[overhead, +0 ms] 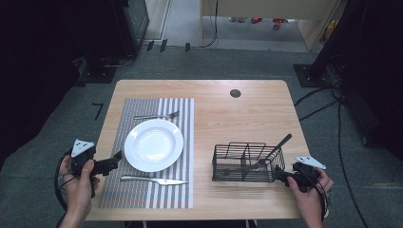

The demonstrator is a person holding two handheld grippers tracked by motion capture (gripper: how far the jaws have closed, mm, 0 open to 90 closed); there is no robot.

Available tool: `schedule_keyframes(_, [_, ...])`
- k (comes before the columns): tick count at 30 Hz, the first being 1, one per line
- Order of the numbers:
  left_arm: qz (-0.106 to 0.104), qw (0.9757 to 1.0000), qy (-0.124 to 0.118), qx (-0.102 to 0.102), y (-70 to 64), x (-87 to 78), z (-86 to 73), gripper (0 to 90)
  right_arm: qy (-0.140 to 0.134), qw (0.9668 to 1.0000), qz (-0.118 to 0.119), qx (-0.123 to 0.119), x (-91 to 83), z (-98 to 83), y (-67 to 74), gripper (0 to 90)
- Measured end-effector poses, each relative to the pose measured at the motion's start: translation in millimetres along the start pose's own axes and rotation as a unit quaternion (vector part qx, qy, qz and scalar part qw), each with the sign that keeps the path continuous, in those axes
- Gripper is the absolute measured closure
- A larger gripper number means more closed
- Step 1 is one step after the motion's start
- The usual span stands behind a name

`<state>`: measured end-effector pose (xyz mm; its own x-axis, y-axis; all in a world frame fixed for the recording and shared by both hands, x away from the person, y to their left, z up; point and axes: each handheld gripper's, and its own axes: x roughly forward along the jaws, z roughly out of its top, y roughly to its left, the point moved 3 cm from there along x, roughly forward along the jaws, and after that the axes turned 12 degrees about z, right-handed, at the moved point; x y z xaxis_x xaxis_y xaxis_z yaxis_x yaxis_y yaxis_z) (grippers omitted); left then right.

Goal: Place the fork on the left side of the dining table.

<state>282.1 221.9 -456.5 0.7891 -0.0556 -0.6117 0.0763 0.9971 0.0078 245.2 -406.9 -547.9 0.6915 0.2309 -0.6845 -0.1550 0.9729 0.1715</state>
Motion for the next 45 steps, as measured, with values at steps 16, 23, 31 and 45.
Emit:
schedule_keyframes(16, [0.013, 0.9994, 0.028, -0.012, 18.3, -0.1, -47.0, 0.0, 0.000, 1.0000, 0.000, 0.000, 0.0, 0.0, 0.0, 0.0])
schedule_keyframes(23, [0.025, 0.9987, 0.043, -0.008, 21.8, 5.8, -59.9, 0.0, 0.000, 1.0000, 0.000, 0.000, 0.0, 0.0, 0.0, 0.0])
schedule_keyframes(31, [0.041, 0.9971, 0.064, 0.006, 22.5, 16.7, -74.6, 0.0, 0.000, 1.0000, 0.000, 0.000, 0.0, 0.0, 0.0, 0.0])
schedule_keyframes(45, [0.051, 0.9963, 0.068, 0.014, 6.6, 35.5, -74.9, 0.0, 0.000, 1.0000, 0.000, 0.000, 0.0, 0.0, 0.0, 0.0])
